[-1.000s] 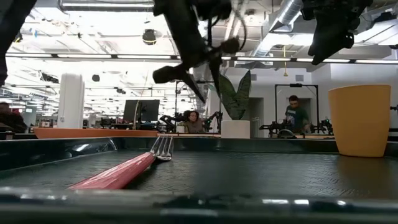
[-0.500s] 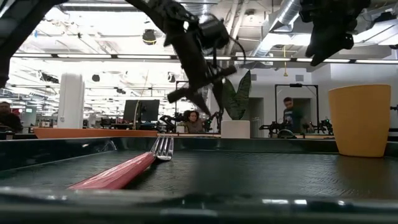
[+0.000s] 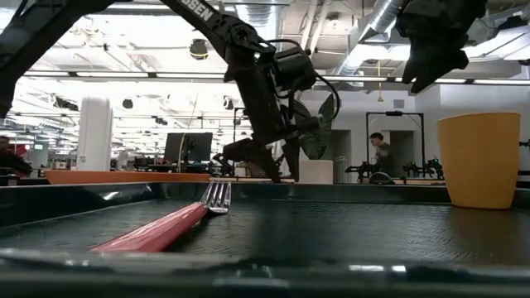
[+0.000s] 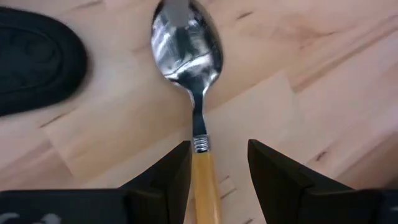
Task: Pick and place plate/cup/fork/spoon on tray
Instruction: Put the yellow spoon on the black tray to the left of the pink fork
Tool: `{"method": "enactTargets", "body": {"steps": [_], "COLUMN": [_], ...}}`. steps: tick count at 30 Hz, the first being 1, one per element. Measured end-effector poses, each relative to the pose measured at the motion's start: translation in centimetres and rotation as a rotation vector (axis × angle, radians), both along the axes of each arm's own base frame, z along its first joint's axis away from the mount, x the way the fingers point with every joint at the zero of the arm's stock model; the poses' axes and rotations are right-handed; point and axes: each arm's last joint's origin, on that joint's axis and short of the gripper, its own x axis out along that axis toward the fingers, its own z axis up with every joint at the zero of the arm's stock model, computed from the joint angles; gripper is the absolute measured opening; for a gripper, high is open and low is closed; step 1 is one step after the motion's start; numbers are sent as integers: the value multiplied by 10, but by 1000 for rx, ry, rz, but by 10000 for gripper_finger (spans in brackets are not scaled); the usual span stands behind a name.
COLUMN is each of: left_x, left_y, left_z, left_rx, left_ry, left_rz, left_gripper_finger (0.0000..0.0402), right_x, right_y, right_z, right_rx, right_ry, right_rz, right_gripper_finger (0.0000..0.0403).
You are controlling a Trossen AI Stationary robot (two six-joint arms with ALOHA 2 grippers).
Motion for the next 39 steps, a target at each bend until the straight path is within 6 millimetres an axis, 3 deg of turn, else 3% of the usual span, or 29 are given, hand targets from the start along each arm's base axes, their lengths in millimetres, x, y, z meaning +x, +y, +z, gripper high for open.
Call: {"method": "enactTargets", "body": {"steps": [6,11,17,20,25,32,39], "left_x": [-3,2,5,7,12,12,15], "left_y": [-2,-6,-10,-10,-10,-7,-8], "left_z": [0,-18,-21,-17,-8,-6,12], "left_rx": [56,13,18,19,32,26,34], "left_ry": [45,69,124,146,125,108,57], "left_rz": [11,-34,-10,-7,-35,-3,8], "left_gripper_finger": [144,144,140,110,18,1,0], "right_x": [-1,-1,-1,0,0,0,0], "right_y": [-2,-2,-2,-2,-2,-2,-2], "right_z": [0,0,0,0,0,0,0], "right_rx": [-11,-11,-8,-9,-9,-9,-9], "right_ry": [9,10,10,9,9,9,7], "right_rz": [4,4,5,5,5,5,4], "right_gripper_finger": [244,244,244,244,244,244,244]}}
